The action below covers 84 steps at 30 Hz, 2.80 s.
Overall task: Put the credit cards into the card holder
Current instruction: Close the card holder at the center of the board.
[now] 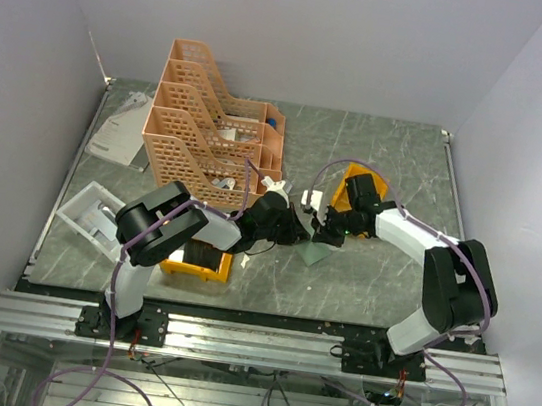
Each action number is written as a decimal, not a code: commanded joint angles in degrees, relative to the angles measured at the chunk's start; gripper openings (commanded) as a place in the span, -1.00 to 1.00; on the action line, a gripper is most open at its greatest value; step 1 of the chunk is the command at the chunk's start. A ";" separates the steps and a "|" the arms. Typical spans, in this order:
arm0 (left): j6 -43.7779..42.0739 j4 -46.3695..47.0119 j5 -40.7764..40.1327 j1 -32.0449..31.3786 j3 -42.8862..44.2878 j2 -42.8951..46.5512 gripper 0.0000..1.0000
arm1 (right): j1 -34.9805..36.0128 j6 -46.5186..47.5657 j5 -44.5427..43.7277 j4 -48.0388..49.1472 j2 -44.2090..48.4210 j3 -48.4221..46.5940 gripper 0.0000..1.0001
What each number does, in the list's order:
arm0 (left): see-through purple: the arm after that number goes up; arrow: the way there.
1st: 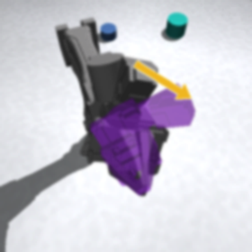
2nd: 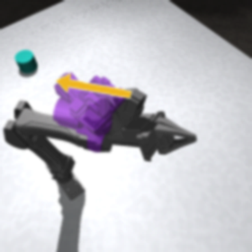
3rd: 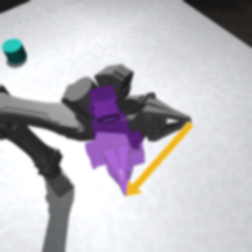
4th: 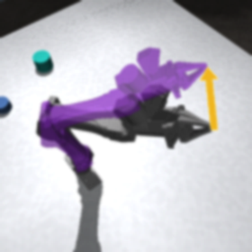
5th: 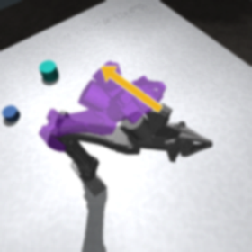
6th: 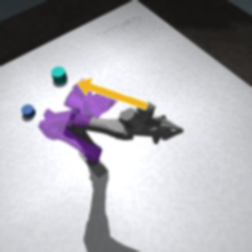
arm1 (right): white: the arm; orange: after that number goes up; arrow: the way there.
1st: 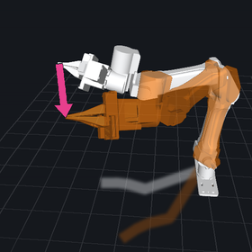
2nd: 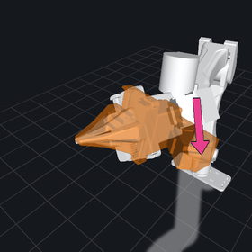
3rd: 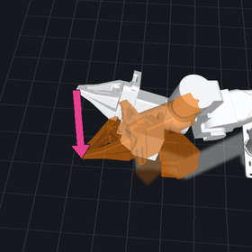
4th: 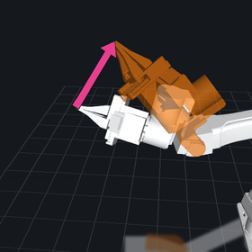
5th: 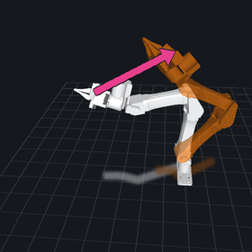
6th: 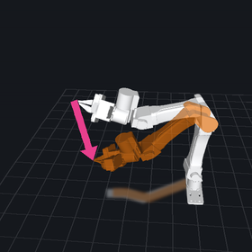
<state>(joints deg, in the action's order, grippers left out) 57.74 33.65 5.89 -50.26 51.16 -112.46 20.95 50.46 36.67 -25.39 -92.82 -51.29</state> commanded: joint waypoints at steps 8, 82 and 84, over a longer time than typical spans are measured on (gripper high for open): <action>-0.55 -2.57 2.42 -0.11 -1.94 -2.11 -0.86 | 2.40 1.46 -6.99 -8.42 -3.25 7.08 -1.00; 2.50 -2.45 3.32 2.65 -5.91 -1.06 -0.86 | 12.72 6.35 -21.17 -15.92 -13.25 -1.81 -1.00; 2.25 -2.91 3.47 2.63 -5.77 -1.21 -0.86 | 12.33 5.51 -20.02 -14.93 -12.67 -1.63 -1.00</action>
<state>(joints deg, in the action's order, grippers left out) 62.41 40.97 11.11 -47.81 46.44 -112.97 32.73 57.30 14.50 -36.27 -97.01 -58.89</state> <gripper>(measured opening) 0.076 0.006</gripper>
